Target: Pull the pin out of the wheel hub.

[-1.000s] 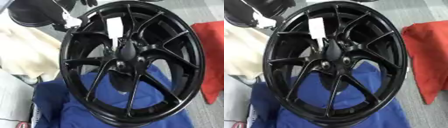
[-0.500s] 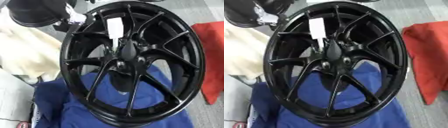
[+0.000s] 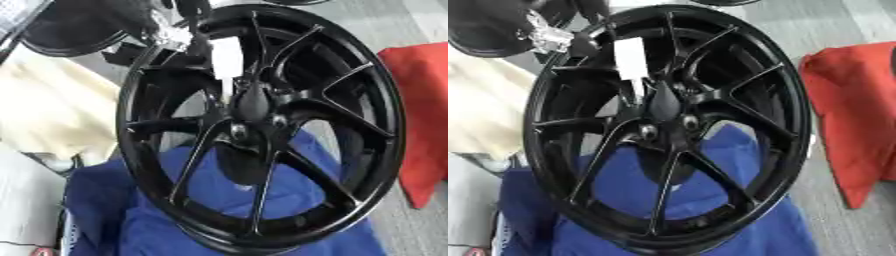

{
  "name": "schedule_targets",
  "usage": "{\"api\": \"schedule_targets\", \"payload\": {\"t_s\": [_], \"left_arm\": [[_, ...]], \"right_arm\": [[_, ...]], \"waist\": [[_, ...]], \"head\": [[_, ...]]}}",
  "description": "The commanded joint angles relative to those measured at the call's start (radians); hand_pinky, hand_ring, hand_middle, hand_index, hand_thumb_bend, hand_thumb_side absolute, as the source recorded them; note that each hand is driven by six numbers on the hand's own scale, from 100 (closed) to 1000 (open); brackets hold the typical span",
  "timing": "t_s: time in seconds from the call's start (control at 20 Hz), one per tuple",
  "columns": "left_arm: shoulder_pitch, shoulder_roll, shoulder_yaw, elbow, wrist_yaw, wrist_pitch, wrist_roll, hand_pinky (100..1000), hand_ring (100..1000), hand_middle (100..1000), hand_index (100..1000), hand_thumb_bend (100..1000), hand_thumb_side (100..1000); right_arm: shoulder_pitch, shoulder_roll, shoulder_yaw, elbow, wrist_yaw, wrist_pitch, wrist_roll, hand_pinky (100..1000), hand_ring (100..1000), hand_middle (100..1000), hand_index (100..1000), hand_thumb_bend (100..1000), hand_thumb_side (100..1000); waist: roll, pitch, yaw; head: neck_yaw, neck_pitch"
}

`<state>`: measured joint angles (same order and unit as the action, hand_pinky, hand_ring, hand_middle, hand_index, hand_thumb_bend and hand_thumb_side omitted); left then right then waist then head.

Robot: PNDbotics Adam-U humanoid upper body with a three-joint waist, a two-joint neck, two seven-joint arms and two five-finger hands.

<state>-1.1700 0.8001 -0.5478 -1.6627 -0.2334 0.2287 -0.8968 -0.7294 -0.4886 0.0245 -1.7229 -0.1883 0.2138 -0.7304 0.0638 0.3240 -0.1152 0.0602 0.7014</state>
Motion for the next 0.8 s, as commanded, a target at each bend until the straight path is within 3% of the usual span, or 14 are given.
{"api": "schedule_targets", "payload": {"t_s": [0.05,0.8], "left_arm": [[-0.026,0.002,0.003,0.015,-0.025,0.004,-0.010,910,873,770,905,461,781],[-0.040,-0.039,-0.004,0.083,-0.128,-0.001,-0.006,927,902,803,922,495,725]], "right_arm": [[-0.015,-0.015,-0.005,-0.013,-0.004,-0.006,-0.003,545,611,547,615,114,611],[-0.019,-0.014,0.000,-0.013,-0.017,-0.015,-0.009,542,611,547,613,121,614]], "waist": [[-0.001,-0.031,-0.001],[0.010,-0.009,-0.010]], "head": [[0.005,-0.009],[0.015,-0.008]]}}
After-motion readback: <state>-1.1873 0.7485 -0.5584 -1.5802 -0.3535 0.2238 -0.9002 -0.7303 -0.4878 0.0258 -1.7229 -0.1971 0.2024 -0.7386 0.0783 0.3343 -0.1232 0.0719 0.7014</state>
